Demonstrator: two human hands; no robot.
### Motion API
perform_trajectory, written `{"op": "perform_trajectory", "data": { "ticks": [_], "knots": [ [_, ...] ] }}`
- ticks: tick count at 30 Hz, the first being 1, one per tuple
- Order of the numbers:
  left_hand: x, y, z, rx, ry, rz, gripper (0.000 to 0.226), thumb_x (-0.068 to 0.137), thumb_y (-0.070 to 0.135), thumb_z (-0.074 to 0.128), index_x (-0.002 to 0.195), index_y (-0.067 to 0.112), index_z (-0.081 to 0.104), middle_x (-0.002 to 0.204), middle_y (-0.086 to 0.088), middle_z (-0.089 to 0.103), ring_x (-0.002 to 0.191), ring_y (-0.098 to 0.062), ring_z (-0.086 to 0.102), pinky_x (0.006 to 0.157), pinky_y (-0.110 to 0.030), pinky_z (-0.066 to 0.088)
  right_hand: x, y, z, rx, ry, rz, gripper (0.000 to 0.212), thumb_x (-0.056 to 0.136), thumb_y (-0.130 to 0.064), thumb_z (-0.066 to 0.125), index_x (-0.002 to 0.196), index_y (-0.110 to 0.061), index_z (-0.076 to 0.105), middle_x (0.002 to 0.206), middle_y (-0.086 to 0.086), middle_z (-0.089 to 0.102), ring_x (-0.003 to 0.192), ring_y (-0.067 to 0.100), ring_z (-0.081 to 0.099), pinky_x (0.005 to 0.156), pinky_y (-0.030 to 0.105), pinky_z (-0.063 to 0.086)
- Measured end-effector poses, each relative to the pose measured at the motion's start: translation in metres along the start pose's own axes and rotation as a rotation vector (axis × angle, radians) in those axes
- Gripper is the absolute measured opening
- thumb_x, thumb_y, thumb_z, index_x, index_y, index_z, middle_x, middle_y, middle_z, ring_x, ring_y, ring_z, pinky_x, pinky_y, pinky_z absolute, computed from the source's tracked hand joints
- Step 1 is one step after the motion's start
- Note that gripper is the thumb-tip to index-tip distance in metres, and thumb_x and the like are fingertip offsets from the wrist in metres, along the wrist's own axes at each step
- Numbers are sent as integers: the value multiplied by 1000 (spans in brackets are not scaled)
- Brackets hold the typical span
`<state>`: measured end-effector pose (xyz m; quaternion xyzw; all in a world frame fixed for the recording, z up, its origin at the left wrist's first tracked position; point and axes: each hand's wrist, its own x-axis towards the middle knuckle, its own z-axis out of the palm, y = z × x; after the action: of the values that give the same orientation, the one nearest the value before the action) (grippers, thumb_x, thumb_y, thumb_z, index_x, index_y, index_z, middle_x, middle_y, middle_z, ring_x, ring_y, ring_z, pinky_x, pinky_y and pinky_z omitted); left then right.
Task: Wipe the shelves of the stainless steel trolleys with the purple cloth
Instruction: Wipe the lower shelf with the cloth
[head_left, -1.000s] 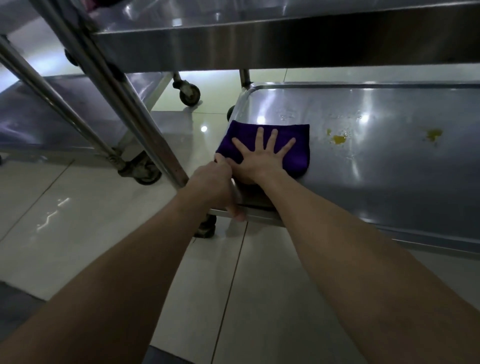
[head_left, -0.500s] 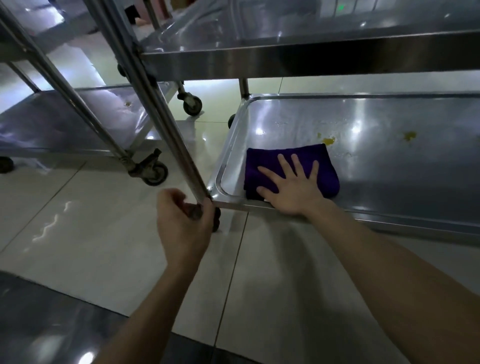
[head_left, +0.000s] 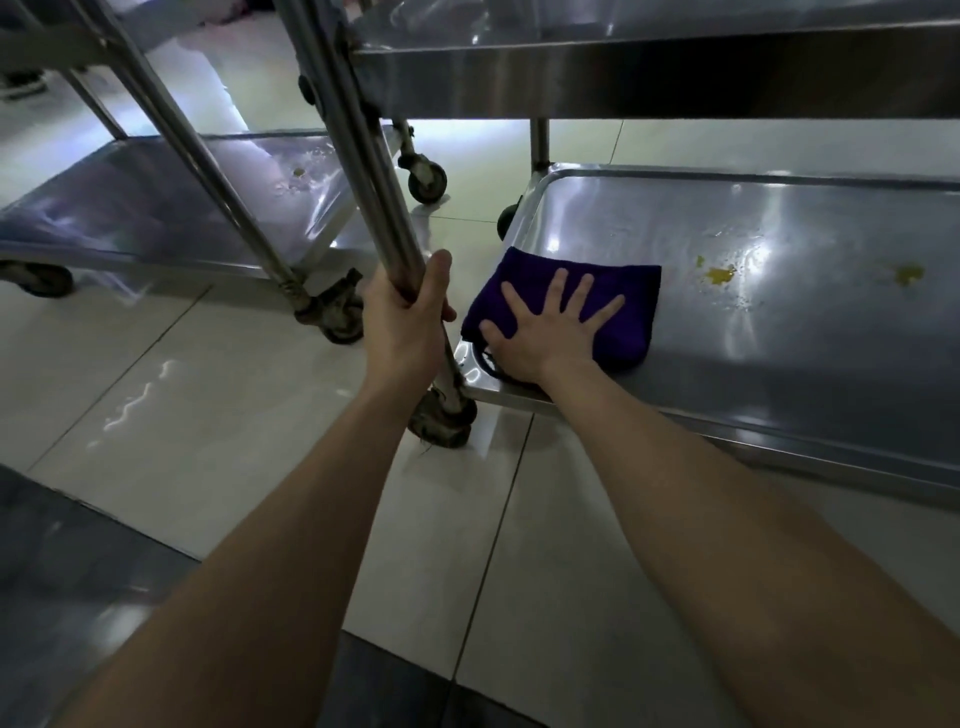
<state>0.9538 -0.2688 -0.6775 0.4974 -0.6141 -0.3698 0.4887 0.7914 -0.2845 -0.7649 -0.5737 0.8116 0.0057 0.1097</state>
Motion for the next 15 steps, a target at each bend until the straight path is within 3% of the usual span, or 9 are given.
{"op": "perform_trajectory", "data": {
  "ticks": [4, 7, 10, 15],
  "knots": [
    [-2, 2, 1, 3, 8, -3, 37, 110, 34, 63, 101, -2, 62, 75, -9, 63, 63, -8, 63, 65, -26, 53, -32, 8, 13, -3, -5, -80, 74, 101, -81, 15, 167, -54, -8, 177, 15, -24, 159, 49, -27, 115, 84, -16],
    [-5, 5, 2, -5, -3, -22, 33, 109, 34, 64, 100, 2, 62, 77, -10, 64, 64, -11, 64, 68, -32, 55, -54, 30, 13, 31, -15, -136, 67, 105, -74, 19, 166, -58, -3, 179, 7, -20, 162, 40, -23, 119, 78, -17],
    [-5, 7, 0, -3, -16, -52, 30, 108, 36, 66, 101, 6, 62, 78, -9, 64, 66, -12, 66, 73, -39, 57, -60, 62, -4, 37, -110, -203, 63, 107, -70, 24, 166, -60, 2, 180, -1, -17, 165, 32, -19, 124, 74, -13],
    [2, 4, 2, -20, -7, -56, 24, 108, 35, 66, 95, 14, 62, 78, -2, 65, 66, -5, 66, 69, -33, 56, -63, 129, -30, -23, -284, -200, 65, 107, -74, 29, 164, -62, 3, 180, -7, -17, 165, 28, -16, 125, 72, -8]
  ]
}}
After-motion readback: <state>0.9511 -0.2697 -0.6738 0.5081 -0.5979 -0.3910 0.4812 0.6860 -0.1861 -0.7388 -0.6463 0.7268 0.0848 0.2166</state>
